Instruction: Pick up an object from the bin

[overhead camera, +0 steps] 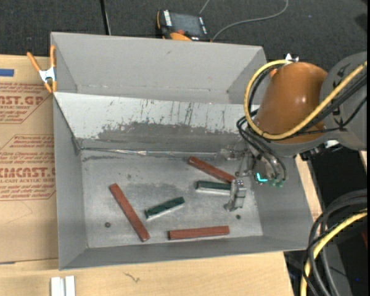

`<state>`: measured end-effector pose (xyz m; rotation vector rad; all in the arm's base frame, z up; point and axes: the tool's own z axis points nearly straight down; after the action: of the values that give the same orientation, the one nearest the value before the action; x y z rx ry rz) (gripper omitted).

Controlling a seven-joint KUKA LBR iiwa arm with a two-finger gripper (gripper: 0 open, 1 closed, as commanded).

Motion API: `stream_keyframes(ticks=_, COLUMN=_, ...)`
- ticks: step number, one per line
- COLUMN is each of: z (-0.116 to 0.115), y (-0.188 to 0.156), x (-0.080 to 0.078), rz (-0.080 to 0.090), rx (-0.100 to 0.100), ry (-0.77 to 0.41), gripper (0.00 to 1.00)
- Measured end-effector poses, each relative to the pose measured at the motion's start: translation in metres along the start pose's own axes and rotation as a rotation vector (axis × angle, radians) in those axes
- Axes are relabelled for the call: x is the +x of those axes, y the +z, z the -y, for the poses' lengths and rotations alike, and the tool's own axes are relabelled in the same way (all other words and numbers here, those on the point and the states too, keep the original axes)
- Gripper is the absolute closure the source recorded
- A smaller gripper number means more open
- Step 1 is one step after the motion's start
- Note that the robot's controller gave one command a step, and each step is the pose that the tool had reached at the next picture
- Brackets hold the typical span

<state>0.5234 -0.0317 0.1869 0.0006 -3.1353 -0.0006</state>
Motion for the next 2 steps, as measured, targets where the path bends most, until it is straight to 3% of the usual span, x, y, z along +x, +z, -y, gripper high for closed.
stream_keyframes(ticks=1, z=0.0138, y=0.1185, x=-0.0426, rz=0.014, rx=0.001, ry=-0.035, gripper=0.00)
stream_keyframes(ticks=2, z=0.0138, y=0.1138, x=-0.0441, rz=0.017, rx=0.001, ry=-0.035, gripper=1.00)
